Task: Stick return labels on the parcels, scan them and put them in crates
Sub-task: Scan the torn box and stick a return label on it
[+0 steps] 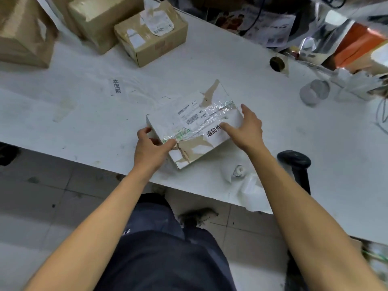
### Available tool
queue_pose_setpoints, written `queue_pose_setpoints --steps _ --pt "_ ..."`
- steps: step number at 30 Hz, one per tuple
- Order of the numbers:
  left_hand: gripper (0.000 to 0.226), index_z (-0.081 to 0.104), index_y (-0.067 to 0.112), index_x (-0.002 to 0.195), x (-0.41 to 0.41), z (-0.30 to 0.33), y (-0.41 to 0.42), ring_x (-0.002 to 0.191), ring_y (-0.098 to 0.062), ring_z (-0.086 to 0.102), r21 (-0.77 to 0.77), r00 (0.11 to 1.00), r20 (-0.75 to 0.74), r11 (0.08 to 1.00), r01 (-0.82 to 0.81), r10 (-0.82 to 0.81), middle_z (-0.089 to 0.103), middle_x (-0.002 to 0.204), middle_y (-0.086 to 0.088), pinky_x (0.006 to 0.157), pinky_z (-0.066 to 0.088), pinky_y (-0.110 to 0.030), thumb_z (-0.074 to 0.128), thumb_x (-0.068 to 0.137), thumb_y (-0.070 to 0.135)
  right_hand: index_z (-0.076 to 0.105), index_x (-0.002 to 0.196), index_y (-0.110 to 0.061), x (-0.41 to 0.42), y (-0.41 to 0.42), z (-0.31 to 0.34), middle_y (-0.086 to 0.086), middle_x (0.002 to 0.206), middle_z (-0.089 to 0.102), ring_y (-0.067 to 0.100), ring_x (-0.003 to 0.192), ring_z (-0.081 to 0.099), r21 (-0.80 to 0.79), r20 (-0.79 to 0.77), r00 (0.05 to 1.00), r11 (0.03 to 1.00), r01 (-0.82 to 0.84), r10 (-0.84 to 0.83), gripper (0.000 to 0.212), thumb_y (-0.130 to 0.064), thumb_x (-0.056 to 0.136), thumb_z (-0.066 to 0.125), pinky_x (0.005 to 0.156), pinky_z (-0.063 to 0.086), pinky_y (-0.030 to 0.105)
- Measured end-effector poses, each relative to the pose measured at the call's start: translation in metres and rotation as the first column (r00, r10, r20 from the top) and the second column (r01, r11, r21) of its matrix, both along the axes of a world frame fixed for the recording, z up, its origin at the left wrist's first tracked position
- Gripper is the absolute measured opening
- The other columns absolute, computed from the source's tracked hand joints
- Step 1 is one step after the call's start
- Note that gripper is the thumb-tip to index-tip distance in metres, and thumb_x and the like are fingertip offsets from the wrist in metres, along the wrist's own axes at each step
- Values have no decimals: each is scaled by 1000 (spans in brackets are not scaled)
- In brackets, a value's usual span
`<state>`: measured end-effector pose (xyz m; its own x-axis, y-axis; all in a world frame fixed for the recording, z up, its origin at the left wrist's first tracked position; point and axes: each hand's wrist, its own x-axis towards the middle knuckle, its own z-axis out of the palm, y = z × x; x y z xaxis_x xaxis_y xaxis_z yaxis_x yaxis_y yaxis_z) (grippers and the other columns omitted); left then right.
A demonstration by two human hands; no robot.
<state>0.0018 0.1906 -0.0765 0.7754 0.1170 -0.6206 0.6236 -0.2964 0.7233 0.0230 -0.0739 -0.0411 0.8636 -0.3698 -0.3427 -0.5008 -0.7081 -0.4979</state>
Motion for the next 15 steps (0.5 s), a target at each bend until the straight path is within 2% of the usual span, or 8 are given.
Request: queue_pose_setpoints --steps 2,5,8,10,13,15 --pt "91 32 27 142 2 4 0 97 -18 67 -27 1000 -15 999 -18 18 62 106 3 89 59 -48 79 68 48 48 143 -15 1 -7 -6 6 139 58 25 125 56 213 -85 990 968 130 -115 69 -38 84 78 101 48 39" --pt "98 40 30 141 1 11 -2 99 -21 70 -105 997 -38 992 -66 62 66 111 1 87 60 -50 78 54 51 60 126 -12 -9 -14 -3 3 119 67 21 104 64 246 -52 992 961 125 -116 52 -32 82 80 82 51 31" --pt "78 57 30 132 -5 26 -18 103 -21 70 -150 999 15 988 -34 36 69 116 3 86 60 -49 74 56 38 62 127 -14 -37 -26 7 -1 117 67 18 100 64 273 31 985 949 157 -172 50 -29 83 79 78 50 27" --pt "66 63 30 129 -9 41 -36 103 -14 68 -154 995 96 988 26 -11 69 117 4 85 59 -36 73 64 31 59 132 -15 -60 -38 16 -4 120 66 14 99 63 314 101 964 927 204 -246 53 -27 84 79 78 50 24" --pt "59 61 25 137 -16 61 -71 85 11 65 -190 971 224 974 123 -79 69 118 2 67 52 -10 71 81 7 58 132 -18 -98 -66 36 -4 122 66 11 102 63 366 175 912 885 289 -370 55 -26 82 81 86 53 28" --pt "62 57 24 142 -26 78 -100 77 16 62 -202 949 292 962 184 -120 67 116 3 61 48 -6 65 86 -2 58 131 -18 -127 -89 53 -4 123 66 11 104 62 395 225 868 855 335 -443 55 -23 82 81 87 54 28"
